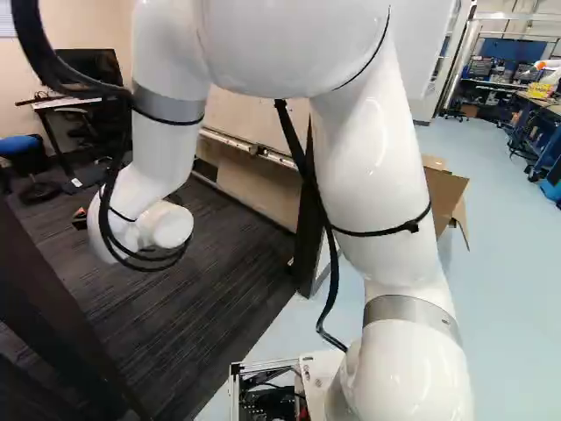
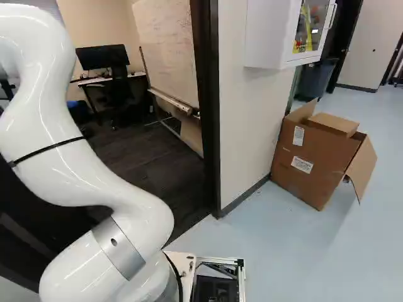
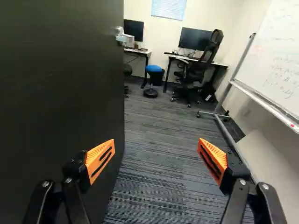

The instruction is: Open the door and move inside

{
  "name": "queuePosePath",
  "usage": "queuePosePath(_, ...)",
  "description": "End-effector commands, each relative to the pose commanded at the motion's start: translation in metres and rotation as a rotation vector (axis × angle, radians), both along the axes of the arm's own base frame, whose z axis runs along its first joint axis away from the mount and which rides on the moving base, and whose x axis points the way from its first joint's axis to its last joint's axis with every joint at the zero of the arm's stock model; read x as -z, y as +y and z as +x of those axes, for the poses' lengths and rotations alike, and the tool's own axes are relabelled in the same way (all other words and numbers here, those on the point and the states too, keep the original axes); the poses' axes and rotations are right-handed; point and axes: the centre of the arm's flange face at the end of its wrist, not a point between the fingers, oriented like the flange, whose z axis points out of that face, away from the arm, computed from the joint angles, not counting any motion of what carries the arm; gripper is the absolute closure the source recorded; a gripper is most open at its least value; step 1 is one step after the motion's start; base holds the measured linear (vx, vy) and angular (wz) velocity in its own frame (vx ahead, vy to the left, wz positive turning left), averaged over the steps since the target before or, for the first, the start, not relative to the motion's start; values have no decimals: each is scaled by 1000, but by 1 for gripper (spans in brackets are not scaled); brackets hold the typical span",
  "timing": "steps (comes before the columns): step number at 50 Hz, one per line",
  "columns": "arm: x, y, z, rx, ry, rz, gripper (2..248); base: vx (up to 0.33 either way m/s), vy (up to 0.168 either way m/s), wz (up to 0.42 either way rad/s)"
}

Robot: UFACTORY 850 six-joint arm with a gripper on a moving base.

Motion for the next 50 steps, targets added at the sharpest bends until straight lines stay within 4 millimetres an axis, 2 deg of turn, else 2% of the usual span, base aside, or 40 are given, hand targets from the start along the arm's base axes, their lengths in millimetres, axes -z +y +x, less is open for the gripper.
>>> queuePosePath(30,-3,-53,23,140,29,0,3,0,0,0)
queuePosePath(44,-4,-78,28,191,40,-2,3,0,0,0)
queuePosePath(50,-4,-80,28,193,40,-2,3,0,0,0)
